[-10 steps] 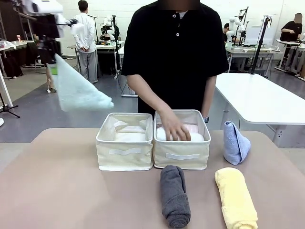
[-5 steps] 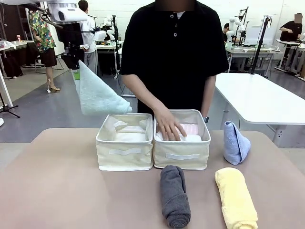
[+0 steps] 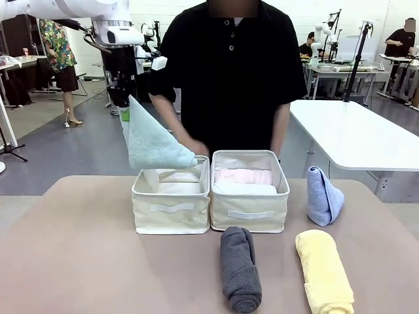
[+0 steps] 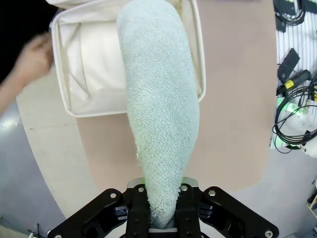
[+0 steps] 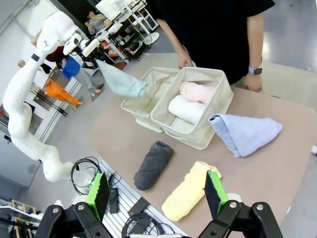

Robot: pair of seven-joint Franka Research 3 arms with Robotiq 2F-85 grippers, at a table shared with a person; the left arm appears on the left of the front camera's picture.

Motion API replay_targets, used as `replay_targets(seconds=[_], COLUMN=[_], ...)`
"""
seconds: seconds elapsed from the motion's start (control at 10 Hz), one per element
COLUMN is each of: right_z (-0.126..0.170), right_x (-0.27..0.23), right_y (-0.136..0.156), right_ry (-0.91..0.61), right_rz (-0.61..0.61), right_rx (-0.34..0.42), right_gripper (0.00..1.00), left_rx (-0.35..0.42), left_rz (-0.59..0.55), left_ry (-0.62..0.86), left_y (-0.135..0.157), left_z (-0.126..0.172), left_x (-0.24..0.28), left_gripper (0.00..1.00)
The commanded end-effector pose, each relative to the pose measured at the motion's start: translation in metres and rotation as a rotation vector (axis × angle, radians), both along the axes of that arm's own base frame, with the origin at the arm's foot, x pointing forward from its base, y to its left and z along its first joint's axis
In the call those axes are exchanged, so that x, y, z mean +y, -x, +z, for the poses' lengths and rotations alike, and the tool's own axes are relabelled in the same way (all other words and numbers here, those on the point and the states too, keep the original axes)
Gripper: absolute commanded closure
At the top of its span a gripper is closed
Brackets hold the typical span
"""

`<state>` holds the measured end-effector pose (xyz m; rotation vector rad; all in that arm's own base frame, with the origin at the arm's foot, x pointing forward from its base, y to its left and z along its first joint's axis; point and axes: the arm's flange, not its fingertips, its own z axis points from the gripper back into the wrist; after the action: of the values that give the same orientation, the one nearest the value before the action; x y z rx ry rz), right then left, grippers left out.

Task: Sort the towels based on their folding style.
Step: Pick up one triangle-folded towel and place it in the left Fabric basket.

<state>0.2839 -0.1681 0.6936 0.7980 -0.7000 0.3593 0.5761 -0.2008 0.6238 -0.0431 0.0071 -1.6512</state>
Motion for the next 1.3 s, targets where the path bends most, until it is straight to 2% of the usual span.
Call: replay_targets(seconds=[0.0, 0.1, 0.7, 1.2], right_z=[0.0, 0.0, 0.0, 0.0], right_x=[0.0, 0.0, 0.0, 0.0], right_y=[-0.002, -0.002, -0.002, -0.002], right_ry=[-0.026, -0.026, -0.026, -0.026], right_rz=[0.012, 0.012, 0.012, 0.012], right_rx=[-0.02, -0.02, -0.02, -0.02], right_gripper=[0.0, 0.0, 0.0, 0.0], left_rx=[-0.038, -0.049, 0.045, 0.093], left_rz=[0.004, -0.006, -0.061, -0.055], left_ry=[-0.039, -0.048, -0.101, -0.103], left_y=[0.002, 0.004, 0.007, 0.016], left_z=[-0.016, -0.028, -0.11, -0.145], left_x=[-0.014, -0.02, -0.031, -0.044], left_gripper=[0.85, 0.85, 0.85, 0.85])
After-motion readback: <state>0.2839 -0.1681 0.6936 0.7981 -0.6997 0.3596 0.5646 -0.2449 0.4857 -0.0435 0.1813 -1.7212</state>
